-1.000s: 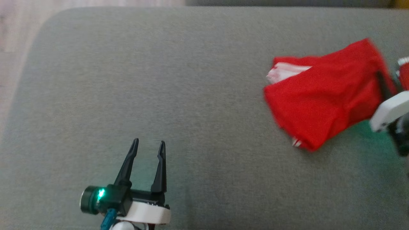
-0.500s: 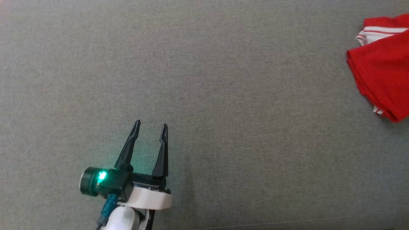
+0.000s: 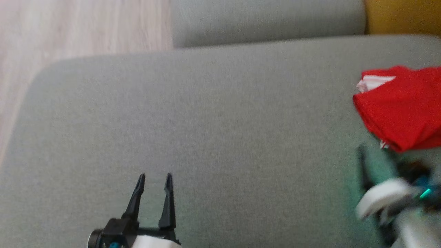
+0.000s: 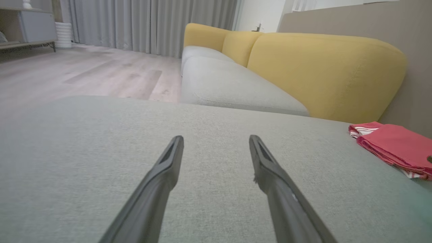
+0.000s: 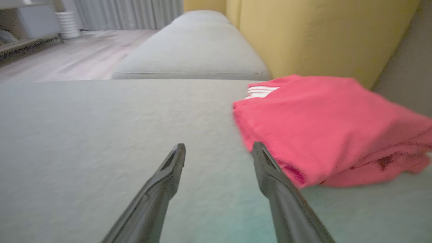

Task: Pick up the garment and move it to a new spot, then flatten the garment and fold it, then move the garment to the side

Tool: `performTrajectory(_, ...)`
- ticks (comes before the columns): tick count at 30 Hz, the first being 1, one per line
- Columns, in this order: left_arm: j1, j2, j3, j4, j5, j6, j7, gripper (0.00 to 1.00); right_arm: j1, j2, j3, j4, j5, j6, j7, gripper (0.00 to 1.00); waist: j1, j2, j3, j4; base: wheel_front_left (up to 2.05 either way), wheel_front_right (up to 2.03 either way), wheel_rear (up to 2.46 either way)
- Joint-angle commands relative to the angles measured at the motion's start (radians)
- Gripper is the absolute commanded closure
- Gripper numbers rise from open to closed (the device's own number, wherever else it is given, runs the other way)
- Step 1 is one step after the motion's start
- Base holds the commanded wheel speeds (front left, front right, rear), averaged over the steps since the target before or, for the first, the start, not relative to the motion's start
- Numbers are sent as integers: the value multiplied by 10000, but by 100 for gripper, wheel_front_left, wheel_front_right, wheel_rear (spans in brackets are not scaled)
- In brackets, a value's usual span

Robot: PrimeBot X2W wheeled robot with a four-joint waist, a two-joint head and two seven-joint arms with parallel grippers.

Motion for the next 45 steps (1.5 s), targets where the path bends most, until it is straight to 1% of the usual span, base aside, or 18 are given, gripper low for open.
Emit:
performTrajectory(1,-247,-27,387,-260,63,202,-82,0,139,173,494,-475,-2,65,-237,0,3,0,-996,303,0,0,0)
performTrajectory(3,-114,-27,538,-101,235,478,-82,0,804,647,1034,-642,242,65,-386,0,3,0,-1317,412,0,0,0)
performTrajectory(5,30,-24,649,3,390,607,-82,0,1410,913,1502,-880,384,65,-463,0,3,0,-1618,540,0,0,0)
performTrajectory(6,120,-24,722,20,420,653,-82,0,1672,1010,1616,-1209,426,65,-473,0,3,0,-1766,606,0,0,0)
performTrajectory(8,314,-21,868,-71,512,686,-82,0,2272,1192,1619,-1995,512,65,-480,0,3,0,-1994,724,0,0,0)
performTrajectory(11,650,56,1052,-390,809,638,-82,0,3085,1361,1536,-3098,301,65,-482,0,3,0,-2225,876,0,0,0)
performTrajectory(16,1196,73,1309,-894,1224,464,-82,0,3860,1488,1148,-4334,-83,65,-484,0,3,0,-2344,1026,0,0,0)
performTrajectory(19,1422,59,1393,-1024,1400,373,-82,0,4122,1503,1000,-4669,-1,65,-485,0,3,0,-2370,1079,0,0,0)
performTrajectory(25,1486,29,1443,-966,1619,199,-82,0,4245,1507,898,-4740,172,65,-485,0,3,0,-2368,1090,0,0,0)
performTrajectory(30,1477,12,1471,-934,1702,161,-82,0,4248,1508,891,-4725,190,65,-485,0,3,0,-2375,1022,0,0,0)
performTrajectory(31,1470,23,1457,-954,1915,204,-82,0,4232,1508,901,-4716,196,65,-486,0,3,0,-2372,949,0,0,0)
performTrajectory(32,1941,71,1030,-585,1919,221,0,100,4626,1588,692,-4349,163,-2,-376,100,4,0,-2374,957,0,0,0)
performTrajectory(36,2115,40,975,71,1895,220,60,100,4824,1590,697,-3658,172,-2,-357,100,5,0,-2371,954,0,0,0)
performTrajectory(45,1856,70,1169,99,768,66,279,100,4556,1584,590,-3669,1260,3,-94,100,4,0,-2231,896,0,0,0)
